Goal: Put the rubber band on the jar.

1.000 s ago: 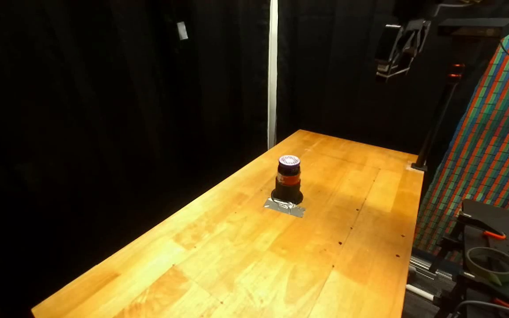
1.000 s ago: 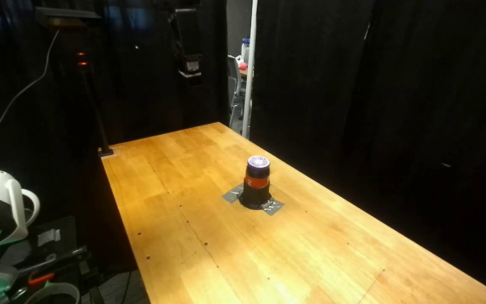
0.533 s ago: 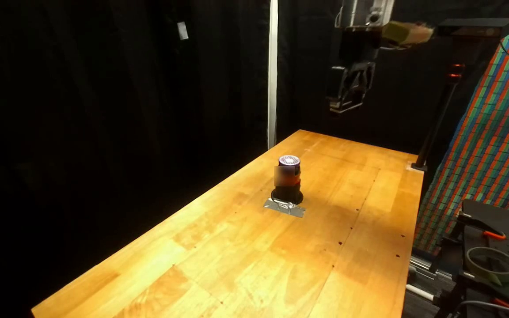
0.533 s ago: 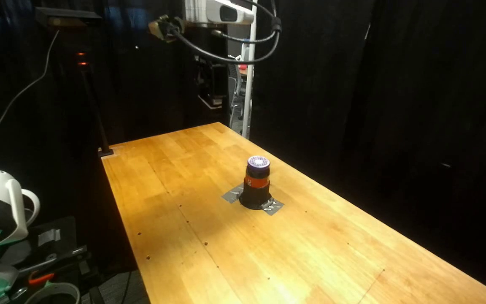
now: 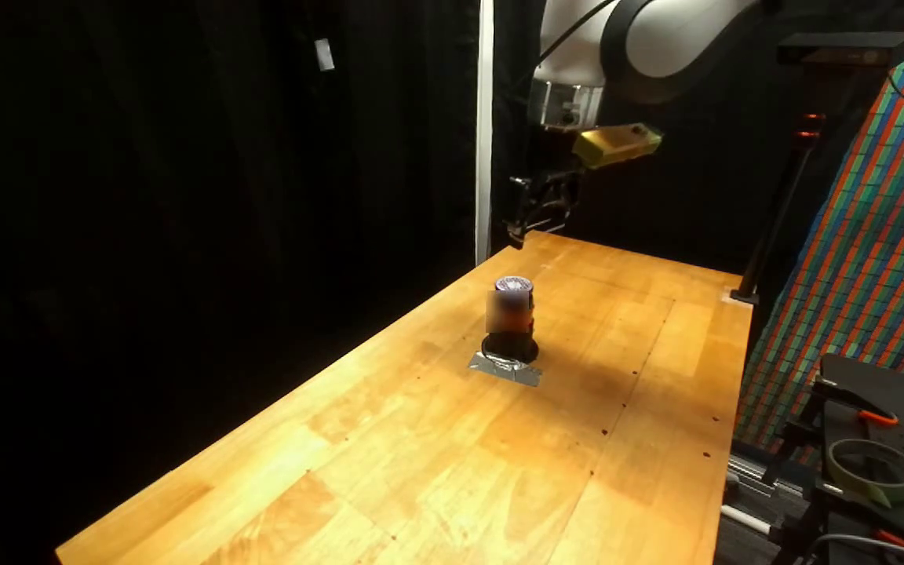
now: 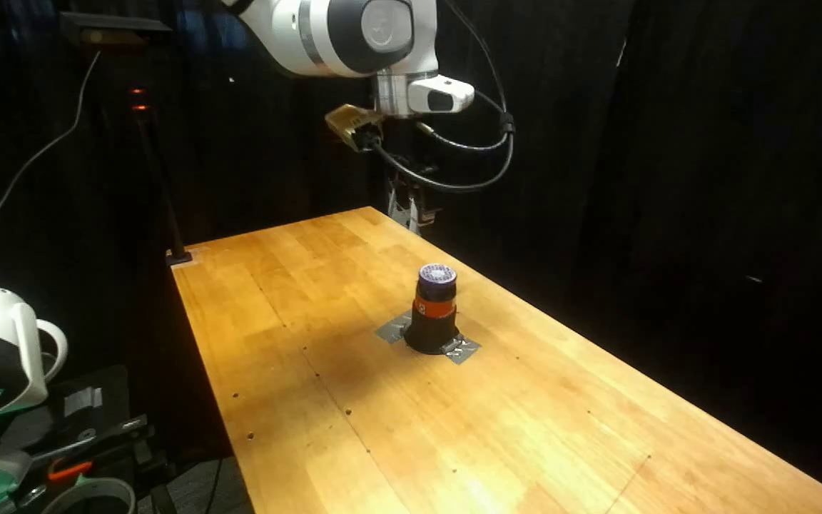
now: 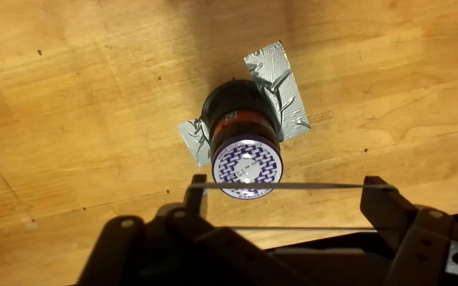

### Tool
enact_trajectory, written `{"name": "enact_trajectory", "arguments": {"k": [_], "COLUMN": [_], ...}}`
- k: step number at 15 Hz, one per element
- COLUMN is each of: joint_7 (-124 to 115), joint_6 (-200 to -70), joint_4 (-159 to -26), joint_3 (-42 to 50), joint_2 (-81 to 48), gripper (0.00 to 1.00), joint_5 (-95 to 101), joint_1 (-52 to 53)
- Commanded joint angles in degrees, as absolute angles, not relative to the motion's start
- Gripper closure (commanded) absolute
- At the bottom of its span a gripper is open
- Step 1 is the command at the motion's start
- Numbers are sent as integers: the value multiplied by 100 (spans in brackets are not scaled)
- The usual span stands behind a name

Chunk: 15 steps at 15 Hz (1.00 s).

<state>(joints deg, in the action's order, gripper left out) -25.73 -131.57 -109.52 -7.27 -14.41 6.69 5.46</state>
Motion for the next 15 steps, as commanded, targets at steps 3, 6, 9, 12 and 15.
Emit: {"name": "enact_trajectory", "arguments": {"k": [3, 6, 9, 12, 15], "joint_7": [-2584, -2517, -2538, -2528, -2472], "joint_6": [-13378, -13354, -13463, -13453, -13386], "joint_4": [-10103, -9795, -9564, -9358, -9211], "joint_3": [-315, -206, -118, -35, -15], "joint_2": [-2364, -2750, -3065, -3315, -3493], "gripper": [0, 0, 0, 0, 0], "joint_5": [726, 632, 615, 600, 518], "joint_1": [843, 898, 946, 970, 942]}}
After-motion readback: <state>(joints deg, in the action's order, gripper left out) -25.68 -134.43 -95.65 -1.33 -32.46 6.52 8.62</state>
